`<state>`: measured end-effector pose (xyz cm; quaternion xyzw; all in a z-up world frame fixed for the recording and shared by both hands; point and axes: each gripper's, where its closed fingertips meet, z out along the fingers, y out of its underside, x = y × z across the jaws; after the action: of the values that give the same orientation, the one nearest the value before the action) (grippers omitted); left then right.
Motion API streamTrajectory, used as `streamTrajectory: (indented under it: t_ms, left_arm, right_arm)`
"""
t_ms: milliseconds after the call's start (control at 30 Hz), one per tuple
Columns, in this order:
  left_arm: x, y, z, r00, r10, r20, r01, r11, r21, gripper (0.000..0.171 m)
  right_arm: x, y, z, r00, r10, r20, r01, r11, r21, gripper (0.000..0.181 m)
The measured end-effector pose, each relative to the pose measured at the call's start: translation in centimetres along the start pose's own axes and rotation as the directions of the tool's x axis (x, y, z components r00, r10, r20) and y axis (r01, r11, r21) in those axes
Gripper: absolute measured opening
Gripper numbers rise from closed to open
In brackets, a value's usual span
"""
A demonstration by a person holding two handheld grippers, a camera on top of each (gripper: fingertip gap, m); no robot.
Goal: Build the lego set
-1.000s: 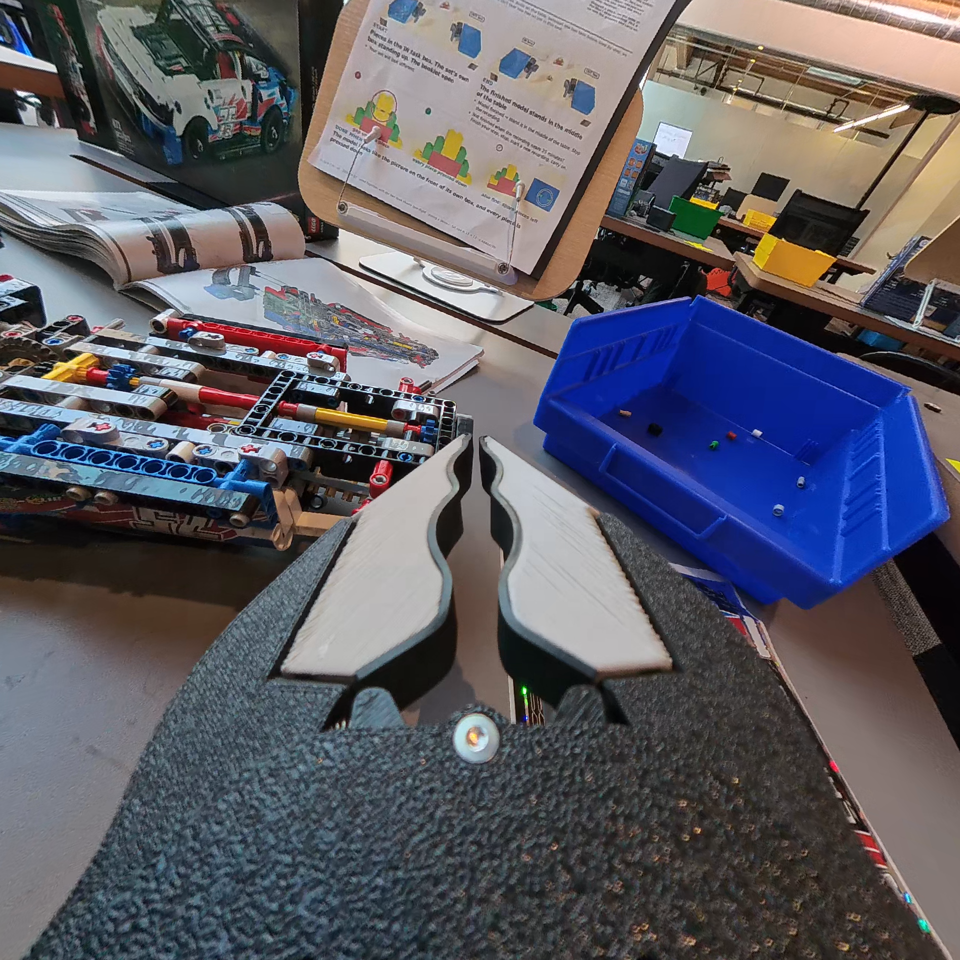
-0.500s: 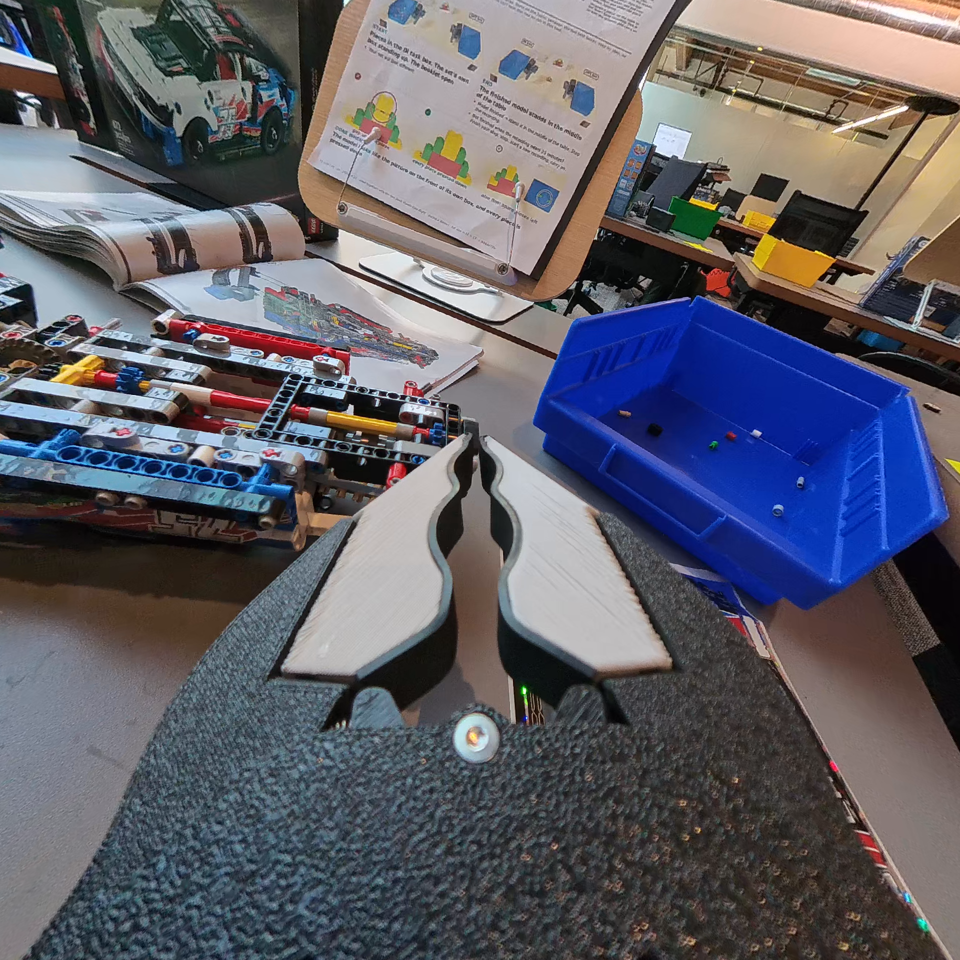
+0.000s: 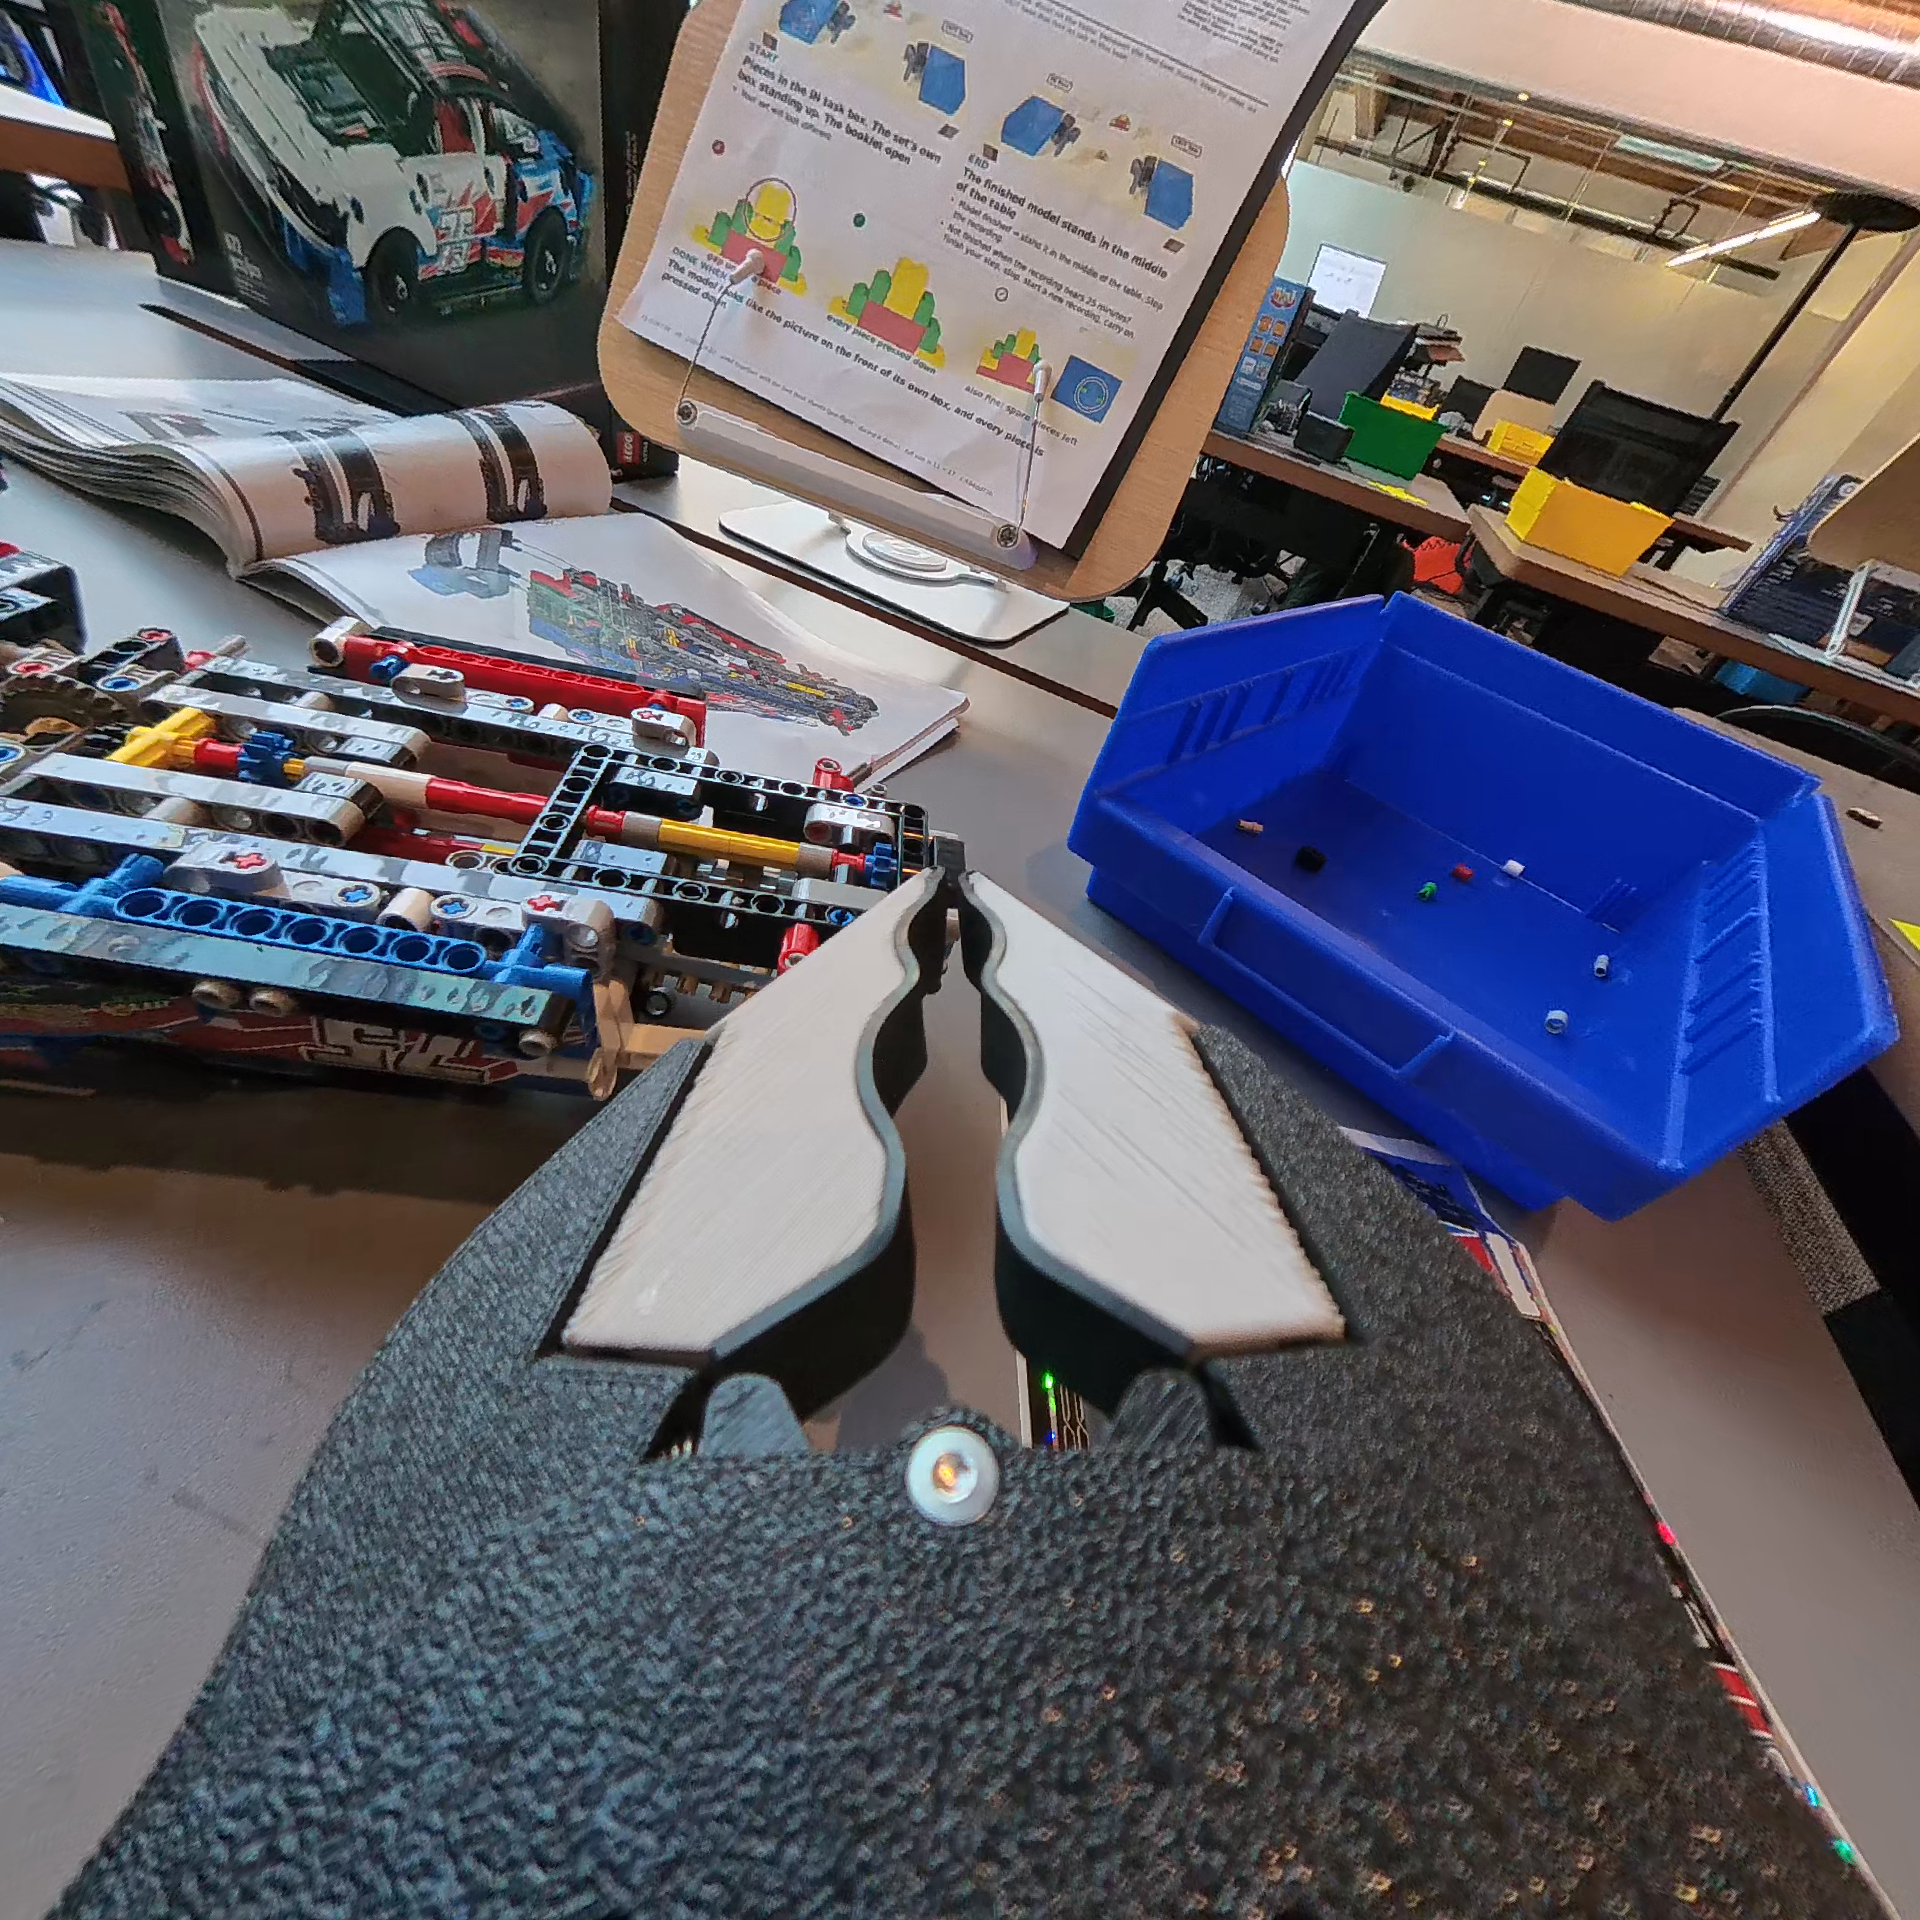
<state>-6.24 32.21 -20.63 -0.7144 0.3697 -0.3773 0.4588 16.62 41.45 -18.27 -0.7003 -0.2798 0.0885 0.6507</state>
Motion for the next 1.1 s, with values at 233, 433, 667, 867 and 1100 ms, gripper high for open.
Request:
streamTrajectory:
  t_ms: [233, 433, 667, 867, 1100]
  left_arm:
    - [-0.5, 0.1, 0.1, 0.999, 0.012, 0.04, -0.012, 1.0, -0.008, 0.023]
    - [-0.6, 0.1, 0.1, 0.999, 0.009, 0.042, -0.009, 1.0, -0.008, 0.024]
    - [-0.6, -0.3, -0.2, 0.999, 0.012, 0.042, -0.012, 1.0, 0.013, 0.025]
    - [-1.4, -0.8, -0.7, 0.998, -0.006, 0.068, 0.003, 0.999, 0.049, 0.025]
    - [-1.7, -0.9, -0.8, 0.996, 0.002, 0.088, -0.007, 0.999, 0.052, 0.025]
  right_arm:
    - [-0.1, 0.0, 0.0, 1.0, 0.0, 0.004, 0.0, 1.0, -0.001, 0.002]
    - [-0.1, 0.0, 0.0, 1.0, 0.0, 0.004, 0.0, 1.0, 0.0, 0.002]
    - [0.0, -0.1, 0.0, 1.0, 0.001, 0.0, -0.001, 1.0, 0.005, 0.002]
    - [0.1, -0.2, -0.1, 1.0, 0.003, -0.002, -0.003, 1.0, 0.01, 0.002]
    - [0.1, -0.2, -0.1, 1.0, 0.004, -0.003, -0.004, 1.0, 0.012, 0.002]
